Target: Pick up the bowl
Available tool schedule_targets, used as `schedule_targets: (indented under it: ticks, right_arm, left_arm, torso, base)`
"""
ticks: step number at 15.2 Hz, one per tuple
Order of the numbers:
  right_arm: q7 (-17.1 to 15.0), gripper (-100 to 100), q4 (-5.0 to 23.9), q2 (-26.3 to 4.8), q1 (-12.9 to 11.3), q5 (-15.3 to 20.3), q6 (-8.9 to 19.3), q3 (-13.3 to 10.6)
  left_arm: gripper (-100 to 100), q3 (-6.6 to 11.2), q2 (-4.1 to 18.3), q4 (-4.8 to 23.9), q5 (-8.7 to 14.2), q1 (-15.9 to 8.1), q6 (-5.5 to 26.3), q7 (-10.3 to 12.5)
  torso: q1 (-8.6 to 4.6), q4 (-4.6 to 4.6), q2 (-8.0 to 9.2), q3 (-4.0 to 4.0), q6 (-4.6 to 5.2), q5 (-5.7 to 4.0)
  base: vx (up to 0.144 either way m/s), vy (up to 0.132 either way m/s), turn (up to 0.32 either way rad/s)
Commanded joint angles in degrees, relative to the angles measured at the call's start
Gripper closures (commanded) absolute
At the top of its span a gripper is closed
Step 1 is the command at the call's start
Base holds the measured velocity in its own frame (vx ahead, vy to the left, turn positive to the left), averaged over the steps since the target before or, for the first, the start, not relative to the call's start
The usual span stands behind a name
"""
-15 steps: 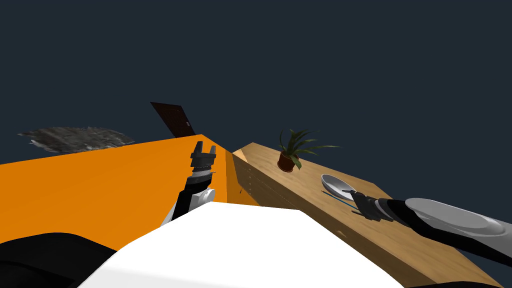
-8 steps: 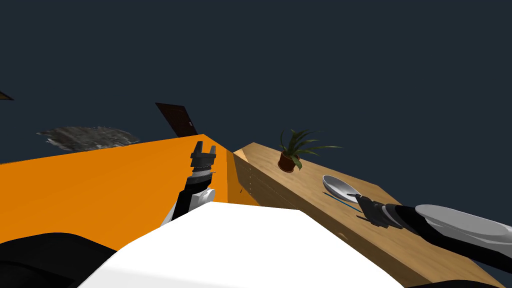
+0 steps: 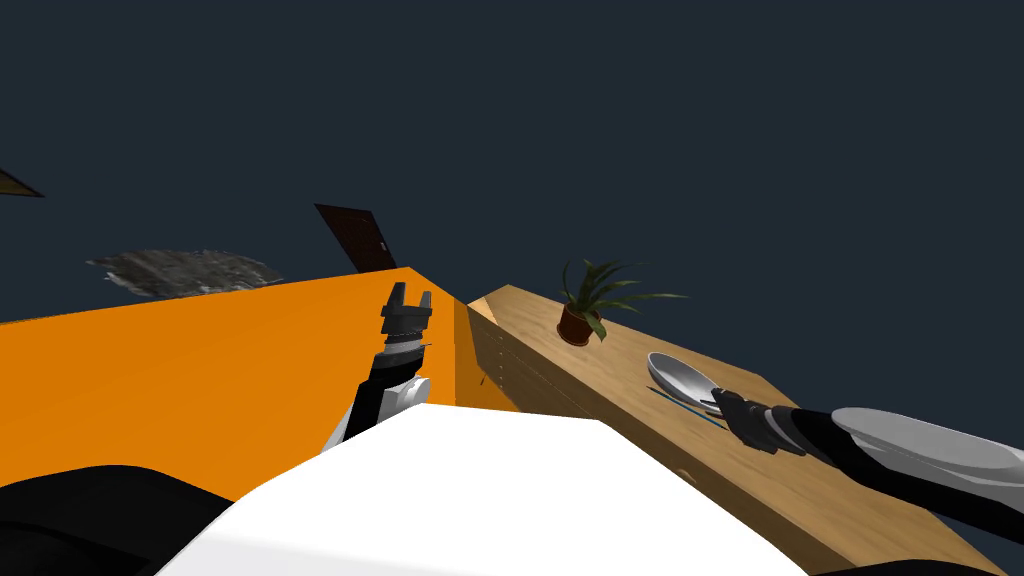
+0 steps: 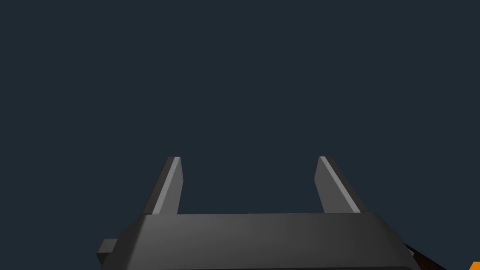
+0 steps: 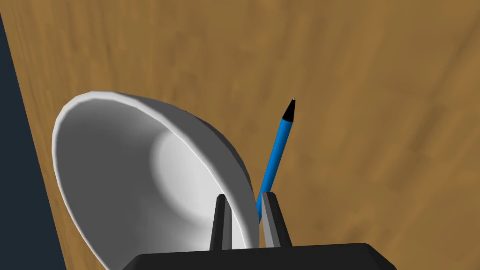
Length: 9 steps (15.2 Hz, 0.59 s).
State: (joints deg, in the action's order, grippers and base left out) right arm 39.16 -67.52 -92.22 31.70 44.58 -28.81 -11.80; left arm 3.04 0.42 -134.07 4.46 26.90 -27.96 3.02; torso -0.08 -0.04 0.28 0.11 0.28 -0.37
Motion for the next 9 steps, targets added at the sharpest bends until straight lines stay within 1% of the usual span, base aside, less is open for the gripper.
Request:
schedule_targets:
  ticks: [1, 2, 3, 4, 5, 6, 7, 8, 9]
  right_arm:
    - [-2.48, 100, -0.28, 1.03, -1.07, 2.86, -1.92, 1.29]
    - [-2.48, 100, -0.28, 1.03, -1.07, 3.75, -1.92, 1.29]
    - [-2.48, 100, -0.28, 1.03, -1.07, 3.76, -1.92, 1.29]
    - [-4.04, 100, -0.47, 1.51, -1.83, 5.82, -2.98, 2.35]
    - [-4.04, 100, -0.47, 1.51, -1.83, 6.39, -2.98, 2.35]
    - [-5.59, 100, -0.67, 1.99, -2.59, 8.15, -4.03, 3.41]
    - [-5.59, 100, -0.67, 1.99, -2.59, 9.02, -4.03, 3.41]
    - [-7.14, 100, -0.87, 2.47, -3.35, 10.60, -5.09, 4.46]
    - [-7.14, 100, -0.87, 2.47, -3.35, 11.65, -5.09, 4.46]
  left_arm:
    - [0, 0.00, 0.00, 0.00, 0.00, 0.00, 0.00, 0.00]
    - [0, 0.00, 0.00, 0.00, 0.00, 0.00, 0.00, 0.00]
    - [0, 0.00, 0.00, 0.00, 0.00, 0.00, 0.00, 0.00]
    - [0, 0.00, 0.00, 0.00, 0.00, 0.00, 0.00, 0.00]
    - [0, 0.00, 0.00, 0.00, 0.00, 0.00, 0.00, 0.00]
    - [0, 0.00, 0.00, 0.00, 0.00, 0.00, 0.00, 0.00]
    - [0, 0.00, 0.00, 0.00, 0.00, 0.00, 0.00, 0.00]
    - [0, 0.00, 0.00, 0.00, 0.00, 0.00, 0.00, 0.00]
    - [0, 0.00, 0.00, 0.00, 0.00, 0.00, 0.00, 0.00]
  torso:
    - [0.00, 0.00, 0.00, 0.00, 0.00, 0.00]
    - [0.05, 0.01, 0.00, 0.00, 0.02, 0.02]
    - [0.07, 0.02, 0.00, 0.01, 0.02, 0.02]
    - [0.05, 0.03, 0.01, 0.02, 0.02, 0.03]
    - [0.04, 0.04, 0.02, 0.03, 0.01, 0.04]
    - [0.03, 0.05, 0.04, 0.04, 0.01, 0.04]
    - [0.04, 0.06, 0.04, 0.05, 0.00, 0.06]
    - [0.04, 0.06, 0.05, 0.05, 0.02, 0.07]
    - [0.06, 0.07, 0.05, 0.06, 0.01, 0.08]
  base:
    - [0.019, 0.026, -0.073]
    - [0.022, 0.027, -0.080]
    - [0.015, 0.020, -0.036]
    - [0.012, 0.015, -0.037]
    - [0.008, 0.010, -0.029]
    - [0.010, 0.013, -0.037]
    - [0.010, 0.013, -0.037]
    - [0.013, 0.016, -0.046]
    - [0.010, 0.012, -0.036]
